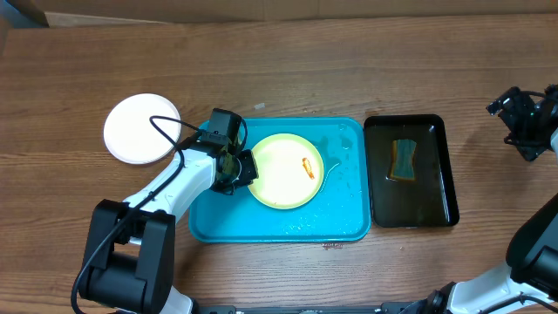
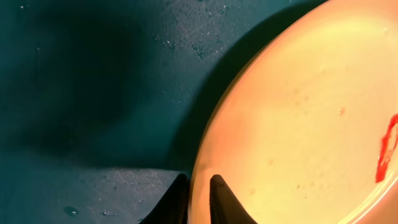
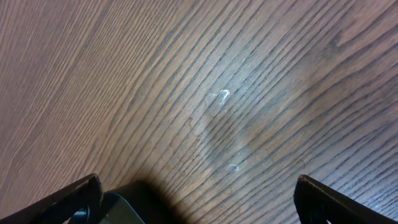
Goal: Clean dirty plates on tray and stack at the side
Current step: 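Hold the yellow plate rim steady with the left gripper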
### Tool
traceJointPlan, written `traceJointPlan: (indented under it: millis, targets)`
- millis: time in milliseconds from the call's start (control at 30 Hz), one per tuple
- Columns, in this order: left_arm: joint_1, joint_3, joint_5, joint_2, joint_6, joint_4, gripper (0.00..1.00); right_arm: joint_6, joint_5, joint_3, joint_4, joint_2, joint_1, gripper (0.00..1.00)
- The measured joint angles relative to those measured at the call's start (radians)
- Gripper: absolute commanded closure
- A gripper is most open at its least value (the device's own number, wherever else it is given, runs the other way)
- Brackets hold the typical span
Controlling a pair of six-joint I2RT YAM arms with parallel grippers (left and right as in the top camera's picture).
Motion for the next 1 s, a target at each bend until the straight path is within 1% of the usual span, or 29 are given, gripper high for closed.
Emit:
traceJointPlan:
  millis: [167,367,567,600,667,800,967,1000]
  targets:
    - [0.000,0.000,-0.004,0.000,0.000,-0.022,0.92,0.000,0.000,0.000,0.000,0.000,0.000,0.00]
    - [0.000,0.000,-0.007,0.000,0.000,-0.032,0.86,0.000,0.000,0.000,0.000,0.000,0.000,0.00]
    - [0.000,0.000,-0.010,0.000,0.000,-0.024,0.86,0.000,0.000,0.000,0.000,0.000,0.000,0.00]
    - [0.000,0.000,-0.011,0.000,0.000,-0.024,0.87,0.000,0.000,0.000,0.000,0.000,0.000,0.00]
    - [0.000,0.000,-0.018,0.000,-0.002,-0.024,0.94,0.000,0.000,0.000,0.000,0.000,0.000,0.00]
    - [-0.008,0.000,-0.023,0.000,0.000,-0.024,0.96,0.000,-0.007,0.000,0.042,0.000,0.000,0.00]
    - [-0.013,0.000,-0.026,0.000,0.000,-0.017,0.96,-0.037,-0.110,0.000,-0.018,0.000,0.000,0.00]
    - [-0.013,0.000,-0.026,0.000,0.000,-0.016,0.96,-0.074,-0.166,0.000,-0.039,0.000,0.000,0.06]
